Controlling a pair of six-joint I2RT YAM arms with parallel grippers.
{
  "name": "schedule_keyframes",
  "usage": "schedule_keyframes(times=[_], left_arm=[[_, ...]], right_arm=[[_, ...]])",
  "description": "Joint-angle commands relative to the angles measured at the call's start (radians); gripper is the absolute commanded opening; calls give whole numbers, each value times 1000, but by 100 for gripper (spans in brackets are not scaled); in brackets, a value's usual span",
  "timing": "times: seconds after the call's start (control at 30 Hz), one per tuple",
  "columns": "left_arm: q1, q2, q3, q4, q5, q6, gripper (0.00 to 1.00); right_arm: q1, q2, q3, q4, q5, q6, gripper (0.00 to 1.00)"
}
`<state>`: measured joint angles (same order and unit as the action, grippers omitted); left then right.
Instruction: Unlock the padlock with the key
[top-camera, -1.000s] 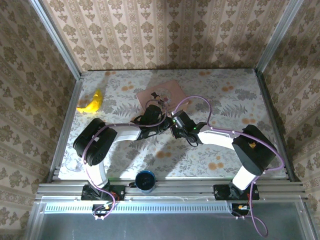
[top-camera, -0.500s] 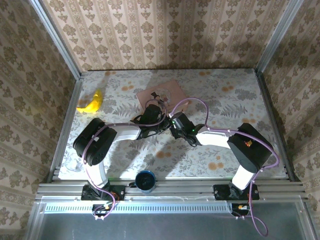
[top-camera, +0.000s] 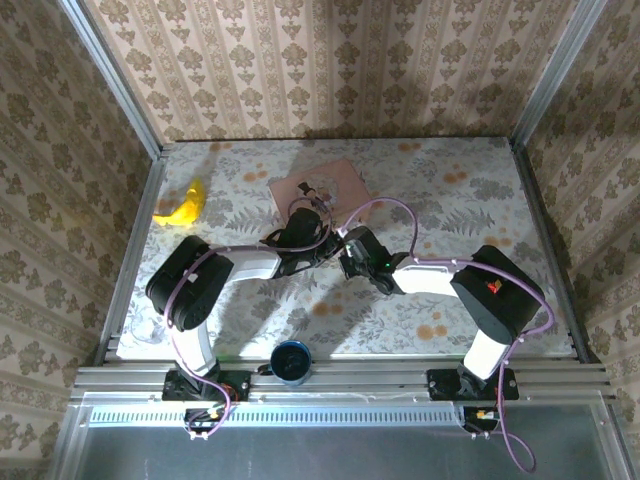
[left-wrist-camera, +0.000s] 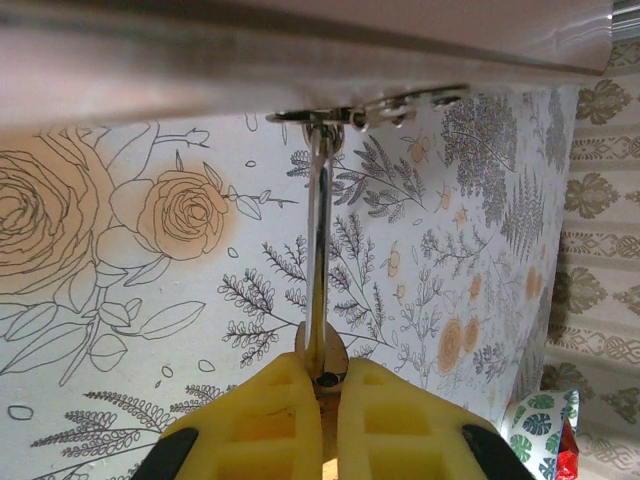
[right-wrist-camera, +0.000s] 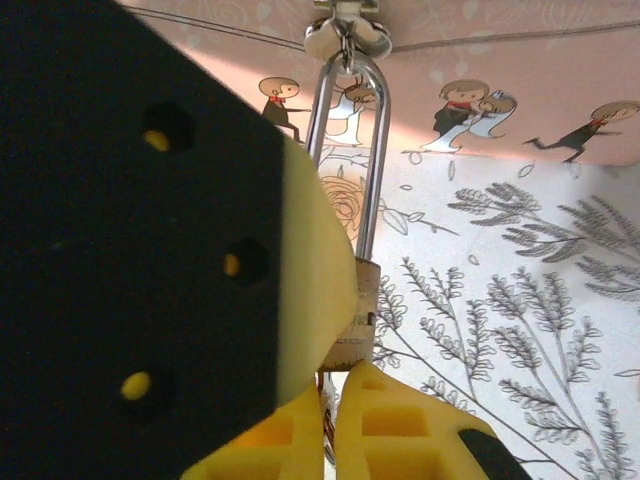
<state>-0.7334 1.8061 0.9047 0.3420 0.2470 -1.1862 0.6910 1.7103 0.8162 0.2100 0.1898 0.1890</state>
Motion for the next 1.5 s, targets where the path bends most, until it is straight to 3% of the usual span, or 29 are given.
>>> schedule_keyframes(times=[0.0, 0.13, 0.27, 0.43, 0.6, 0.83, 1.1, 1.47], left_arm=[[-12, 2, -3, -48, 100, -7, 0], [-13, -5, -6, -42, 102, 6, 0], [-13, -11, -15, -33, 103, 9, 0], [-12, -14, -33, -15, 106, 0, 0], [-13, -24, -44, -21, 103, -1, 0], [-10, -34, -58, -23, 98, -3, 1], [-7, -58, -69, -19, 84, 8, 36], [26, -203, -69, -138, 12, 125, 100]], right_arm=[[-113, -1, 40, 33, -211, 75, 0], [-231, 43, 64, 16, -544, 171, 0], [-296, 100, 106, -35, -708, 235, 0], [-377, 159, 63, 175, -901, 415, 0], [-407, 222, 49, 371, -984, 557, 0], [-418, 225, 40, 437, -1008, 616, 0], [-418, 222, 32, 408, -990, 635, 0], [-418, 217, 47, 306, -943, 589, 0]])
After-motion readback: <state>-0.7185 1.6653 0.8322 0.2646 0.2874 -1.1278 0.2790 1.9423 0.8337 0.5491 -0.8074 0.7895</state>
